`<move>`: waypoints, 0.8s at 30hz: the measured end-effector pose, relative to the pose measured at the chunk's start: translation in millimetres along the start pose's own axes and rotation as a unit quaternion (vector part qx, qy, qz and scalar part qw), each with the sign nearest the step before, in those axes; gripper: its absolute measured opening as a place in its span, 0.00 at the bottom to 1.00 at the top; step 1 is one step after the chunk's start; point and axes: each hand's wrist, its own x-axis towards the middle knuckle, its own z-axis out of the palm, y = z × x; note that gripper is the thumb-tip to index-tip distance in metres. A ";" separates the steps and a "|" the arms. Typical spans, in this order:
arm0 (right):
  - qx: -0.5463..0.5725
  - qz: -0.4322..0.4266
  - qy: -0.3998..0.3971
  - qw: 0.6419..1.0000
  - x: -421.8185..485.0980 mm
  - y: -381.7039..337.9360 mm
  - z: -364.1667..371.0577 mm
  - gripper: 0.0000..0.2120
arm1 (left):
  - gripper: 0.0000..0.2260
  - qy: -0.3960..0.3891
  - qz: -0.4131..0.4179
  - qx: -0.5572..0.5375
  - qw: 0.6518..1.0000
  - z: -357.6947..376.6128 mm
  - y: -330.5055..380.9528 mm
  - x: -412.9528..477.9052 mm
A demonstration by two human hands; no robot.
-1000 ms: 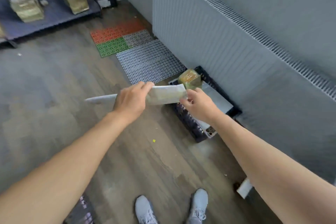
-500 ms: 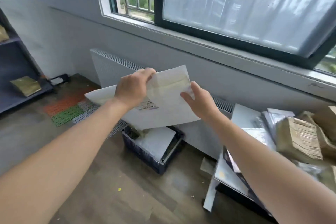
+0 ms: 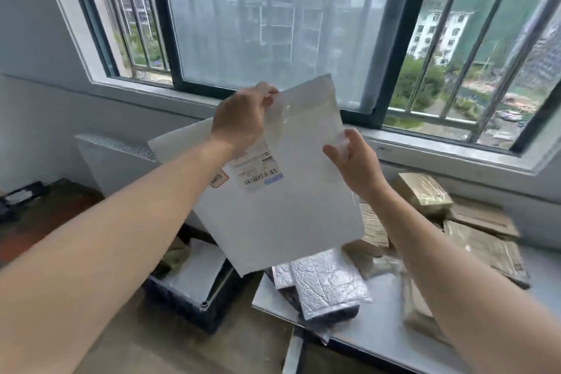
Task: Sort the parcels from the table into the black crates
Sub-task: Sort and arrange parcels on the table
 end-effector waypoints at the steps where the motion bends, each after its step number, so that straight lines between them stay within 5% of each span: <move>1: 0.006 0.004 0.014 1.000 0.8 4.8 -11.0 0.12 | 0.11 -0.002 -0.001 -0.007 1.000 6.2 8.5 3.0; 9: -0.025 0.028 0.105 0.994 14.2 42.8 -79.7 0.05 | 0.16 -0.154 -0.059 -0.006 0.986 50.7 15.6 20.1; 17: -0.106 0.051 0.118 0.986 33.8 54.5 -96.1 0.09 | 0.12 -0.196 -0.066 -0.041 0.977 83.5 13.0 51.2; 24: -0.212 0.003 -0.021 0.977 41.3 32.0 -100.7 0.13 | 0.32 -0.222 0.013 -0.115 0.968 113.2 20.5 68.2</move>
